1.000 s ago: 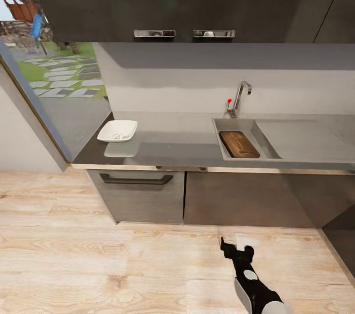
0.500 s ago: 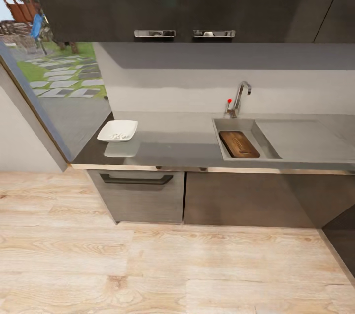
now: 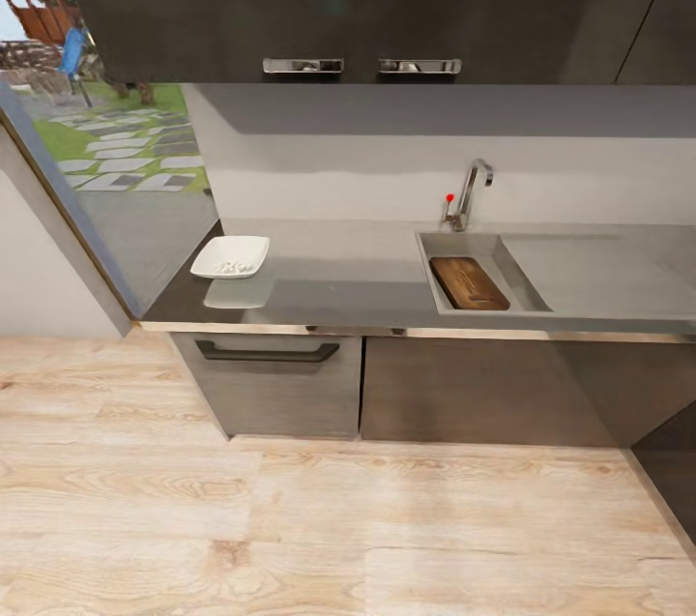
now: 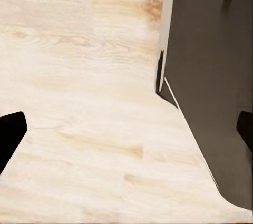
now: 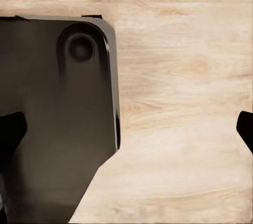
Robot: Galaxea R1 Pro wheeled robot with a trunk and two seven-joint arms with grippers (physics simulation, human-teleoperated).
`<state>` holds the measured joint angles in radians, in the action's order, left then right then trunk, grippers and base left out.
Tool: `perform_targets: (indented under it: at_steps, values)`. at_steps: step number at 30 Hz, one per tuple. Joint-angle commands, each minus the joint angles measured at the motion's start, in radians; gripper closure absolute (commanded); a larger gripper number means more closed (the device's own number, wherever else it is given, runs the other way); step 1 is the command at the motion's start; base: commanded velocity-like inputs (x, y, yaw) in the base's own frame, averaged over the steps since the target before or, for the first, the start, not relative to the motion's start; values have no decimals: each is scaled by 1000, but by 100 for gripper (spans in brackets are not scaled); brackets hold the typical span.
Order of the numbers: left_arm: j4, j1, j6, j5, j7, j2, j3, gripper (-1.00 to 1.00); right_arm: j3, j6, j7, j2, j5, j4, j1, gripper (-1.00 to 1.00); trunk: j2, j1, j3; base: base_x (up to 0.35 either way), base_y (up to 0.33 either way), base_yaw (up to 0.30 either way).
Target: In the kitchen, take the Vidalia onion out of the sink, dice it on the chopping board with the paring knife, put the diced onion into the bowl on the countertop, then place both the paring knife and the chopping board into the sink.
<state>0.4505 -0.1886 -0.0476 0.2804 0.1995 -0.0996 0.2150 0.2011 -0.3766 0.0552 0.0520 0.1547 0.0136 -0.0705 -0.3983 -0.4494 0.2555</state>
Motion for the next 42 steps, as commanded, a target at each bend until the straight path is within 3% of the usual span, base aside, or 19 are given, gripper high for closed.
perform_targets:
  at_steps: [1,3,6,17,42]
  values:
    - [-3,0,11,10,8,1,9,-100,6,24,4,0,11,-1,10,-100,-2,-1,1,0,0,0]
    - [-36,0,29,10,6,17,9,-100,7,83,3,1,10,0,30,-100,-2,-1,0,0,0,-94]
    - [-108,0,26,8,4,53,12,-100,8,100,3,0,9,2,35,-100,-2,-1,-4,0,0,-145]
    - [-315,0,-29,6,-1,45,14,-100,15,94,2,-1,4,8,35,-100,-2,-1,-21,0,0,-62]
    - [-329,0,-31,6,-2,44,14,-100,12,94,2,-5,3,8,36,-100,-2,-1,-61,0,0,0]
